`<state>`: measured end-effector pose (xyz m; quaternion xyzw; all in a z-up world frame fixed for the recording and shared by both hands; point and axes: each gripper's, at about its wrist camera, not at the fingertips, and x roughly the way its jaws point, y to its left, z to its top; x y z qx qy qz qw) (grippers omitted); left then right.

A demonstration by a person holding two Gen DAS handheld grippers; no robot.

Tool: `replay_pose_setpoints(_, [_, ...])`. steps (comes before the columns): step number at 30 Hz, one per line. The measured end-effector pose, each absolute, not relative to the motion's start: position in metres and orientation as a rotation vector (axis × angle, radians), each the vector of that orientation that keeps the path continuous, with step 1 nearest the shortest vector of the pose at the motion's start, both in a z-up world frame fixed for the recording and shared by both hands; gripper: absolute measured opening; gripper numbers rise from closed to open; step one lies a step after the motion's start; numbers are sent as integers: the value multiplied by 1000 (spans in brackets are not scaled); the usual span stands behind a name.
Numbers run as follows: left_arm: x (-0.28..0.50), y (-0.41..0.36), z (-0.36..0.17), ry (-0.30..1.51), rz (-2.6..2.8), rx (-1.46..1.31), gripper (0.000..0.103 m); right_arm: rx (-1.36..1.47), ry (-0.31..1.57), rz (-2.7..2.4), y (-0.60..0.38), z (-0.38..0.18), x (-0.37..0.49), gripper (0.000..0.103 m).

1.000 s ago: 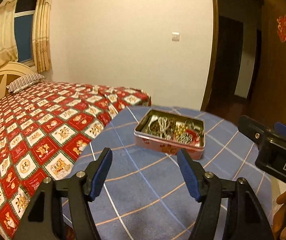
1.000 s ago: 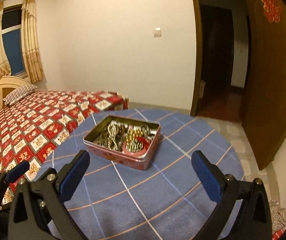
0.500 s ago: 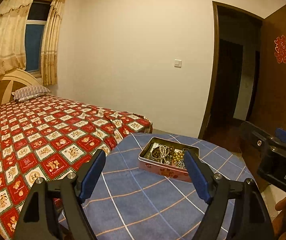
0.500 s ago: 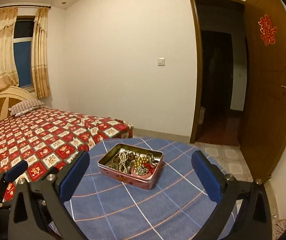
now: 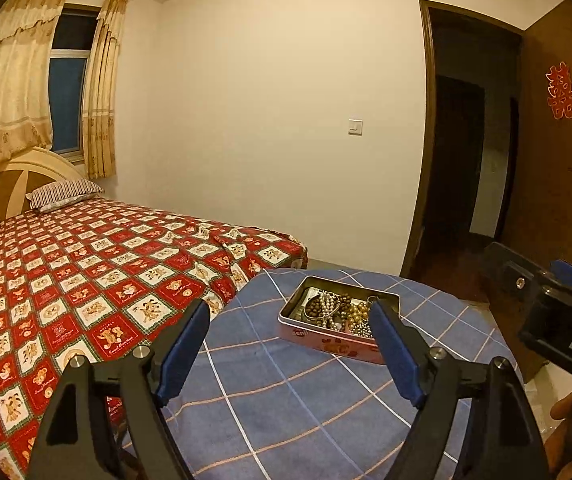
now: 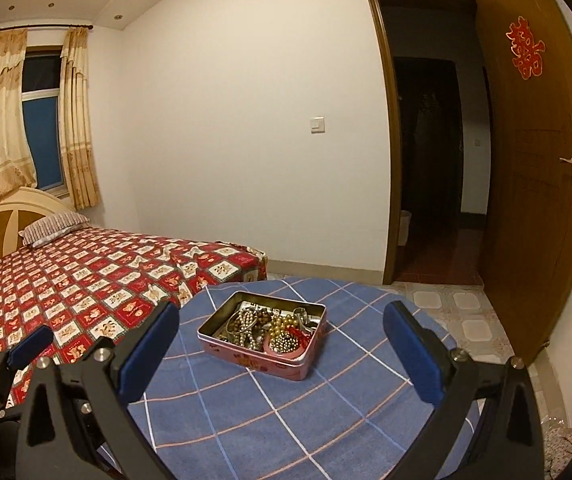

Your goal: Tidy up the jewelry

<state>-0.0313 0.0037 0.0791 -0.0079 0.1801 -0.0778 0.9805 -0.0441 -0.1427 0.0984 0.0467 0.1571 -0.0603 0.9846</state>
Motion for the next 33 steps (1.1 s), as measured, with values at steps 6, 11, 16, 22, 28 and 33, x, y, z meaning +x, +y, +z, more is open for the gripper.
replay_pose_setpoints(6, [-32, 3, 80, 366, -148, -7, 82, 99, 311, -126, -144, 99, -47, 103])
replay_pose_setpoints(11, [-32, 3, 81, 361, -135, 3, 82, 102, 308, -128, -146, 99, -48, 103])
replay_pose_setpoints(16, [-32, 1, 81, 363, -130, 10, 82, 105, 310, -131, -148, 98, -48, 103])
replay_pose_setpoints(22, [-34, -1, 82, 356, -122, 20, 82, 113, 314, -133, -152, 99, -49, 103])
replay_pose_setpoints(28, [-33, -1, 83, 358, -122, 22, 82, 111, 318, -132, -153, 100, -47, 103])
replay_pose_setpoints(33, [-33, -1, 83, 358, -120, 22, 82, 112, 319, -130, -154, 99, -45, 103])
